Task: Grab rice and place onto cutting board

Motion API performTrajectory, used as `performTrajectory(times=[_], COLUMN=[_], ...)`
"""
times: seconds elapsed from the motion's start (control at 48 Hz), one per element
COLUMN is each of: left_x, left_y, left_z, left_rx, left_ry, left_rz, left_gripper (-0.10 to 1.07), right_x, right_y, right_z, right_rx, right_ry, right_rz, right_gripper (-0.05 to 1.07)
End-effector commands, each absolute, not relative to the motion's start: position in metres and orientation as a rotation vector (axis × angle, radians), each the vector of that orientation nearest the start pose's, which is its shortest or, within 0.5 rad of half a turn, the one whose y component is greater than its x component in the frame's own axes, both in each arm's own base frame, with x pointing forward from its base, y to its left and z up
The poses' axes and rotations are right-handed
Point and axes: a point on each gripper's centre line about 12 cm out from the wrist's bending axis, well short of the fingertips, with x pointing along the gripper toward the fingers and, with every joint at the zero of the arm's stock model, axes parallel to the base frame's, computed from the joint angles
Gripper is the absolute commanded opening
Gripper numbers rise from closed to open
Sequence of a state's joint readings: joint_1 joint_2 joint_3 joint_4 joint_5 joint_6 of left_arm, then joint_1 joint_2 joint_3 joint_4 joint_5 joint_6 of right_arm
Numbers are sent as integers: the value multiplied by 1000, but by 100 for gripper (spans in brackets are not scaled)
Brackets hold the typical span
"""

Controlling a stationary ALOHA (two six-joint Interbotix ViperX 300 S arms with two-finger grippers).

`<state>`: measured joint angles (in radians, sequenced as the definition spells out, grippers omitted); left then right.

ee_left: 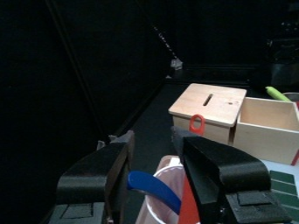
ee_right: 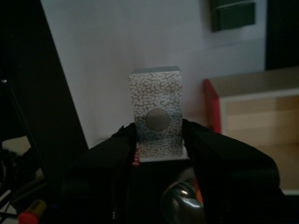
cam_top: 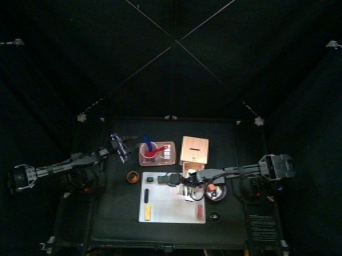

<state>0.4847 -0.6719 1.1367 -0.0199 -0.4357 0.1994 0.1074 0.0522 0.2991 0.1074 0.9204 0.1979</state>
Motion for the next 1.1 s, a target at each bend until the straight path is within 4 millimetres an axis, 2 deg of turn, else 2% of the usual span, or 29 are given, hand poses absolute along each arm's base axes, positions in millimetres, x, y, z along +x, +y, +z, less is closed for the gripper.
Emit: performTrajectory(times=[0.0, 0.188, 0.375, 0.667, 0.875, 1.083], left_x=[220, 218, 218, 218, 217, 216], left_y=[117, 116, 113, 112, 111, 111], left_z=[272, 270, 270, 266, 262, 261], left_rx=[176, 179, 176, 172, 172, 170], left_ry=[40, 40, 39, 49, 58, 61], left_rz=[492, 492, 483, 477, 475, 476], left_gripper=[80, 80, 80, 80, 80, 80], right_x=[400, 413, 420, 431, 434, 436], right_y=[60, 72, 75, 73, 76, 75], right_z=[212, 186, 165, 154, 147, 150], right_rx=[205, 187, 170, 166, 163, 159], right_ry=[1231, 1259, 1272, 1247, 1260, 1250], right_rz=[20, 36, 37, 33, 32, 32], right_gripper=[65, 65, 65, 67, 77, 87])
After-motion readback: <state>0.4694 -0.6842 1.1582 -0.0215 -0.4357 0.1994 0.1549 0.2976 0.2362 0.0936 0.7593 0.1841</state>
